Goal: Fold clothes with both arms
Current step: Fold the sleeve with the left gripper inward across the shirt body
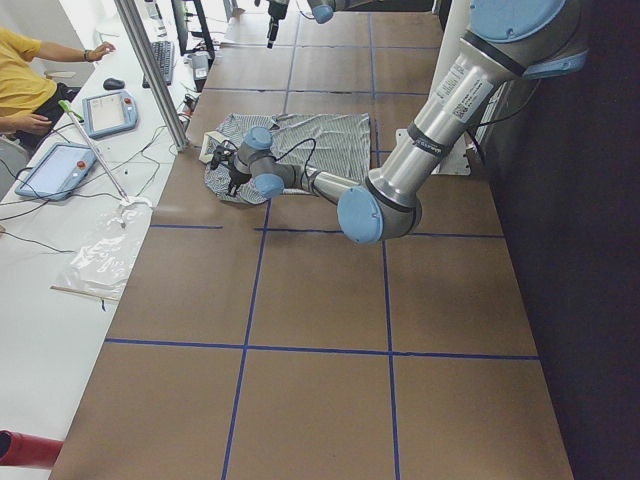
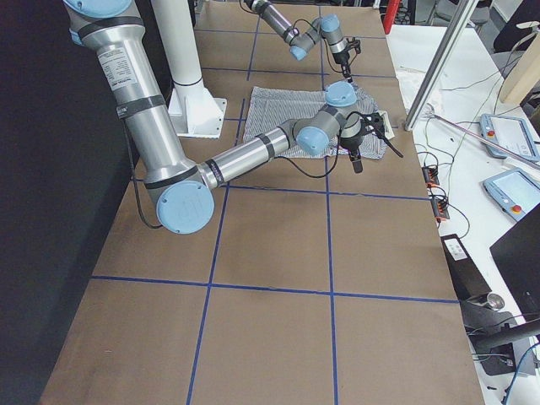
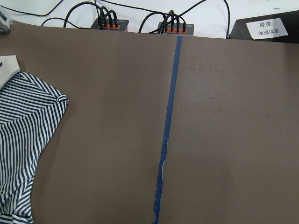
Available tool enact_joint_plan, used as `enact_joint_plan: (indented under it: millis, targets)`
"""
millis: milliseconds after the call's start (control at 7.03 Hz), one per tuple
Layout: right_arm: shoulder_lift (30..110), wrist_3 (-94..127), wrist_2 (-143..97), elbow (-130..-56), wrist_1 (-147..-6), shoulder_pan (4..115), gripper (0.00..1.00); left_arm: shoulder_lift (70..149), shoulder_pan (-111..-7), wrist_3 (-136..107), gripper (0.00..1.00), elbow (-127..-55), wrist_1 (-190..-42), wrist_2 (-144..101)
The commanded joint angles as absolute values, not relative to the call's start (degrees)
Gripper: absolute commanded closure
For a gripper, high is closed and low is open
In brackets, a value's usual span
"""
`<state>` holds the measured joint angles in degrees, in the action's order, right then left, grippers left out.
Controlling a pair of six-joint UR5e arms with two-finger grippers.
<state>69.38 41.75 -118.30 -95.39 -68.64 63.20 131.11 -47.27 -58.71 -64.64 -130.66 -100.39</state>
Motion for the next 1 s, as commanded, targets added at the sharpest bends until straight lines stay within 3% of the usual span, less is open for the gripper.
enact_joint_plan:
  millis: [0, 284, 427, 569, 853]
  targets:
    - [69.35, 41.75, -118.30, -95.36, -68.64, 63.19, 0.00, 139.79, -43.00, -67.29, 1.00, -65.23, -117.48, -99.94]
    - [69.35, 41.84, -118.21, -95.36, -68.64, 63.02, 0.00, 145.52, -41.58, -68.64, 1.00, -56.65, -116.45, -98.19]
    - [69.35, 41.84, -118.21, -95.36, -68.73, 62.84, 0.00, 145.72, -41.57, -67.77, 0.63, -55.82, -116.63, -97.91]
    - [68.91, 41.84, -118.21, -94.93, -68.64, 62.58, 0.00, 145.55, -41.57, -62.28, 0.01, -56.42, -116.54, -98.00]
    - [68.47, 47.06, -118.30, -95.36, -68.56, 60.66, 0.00, 144.15, -41.83, -57.32, 0.00, -62.89, -115.84, -101.31]
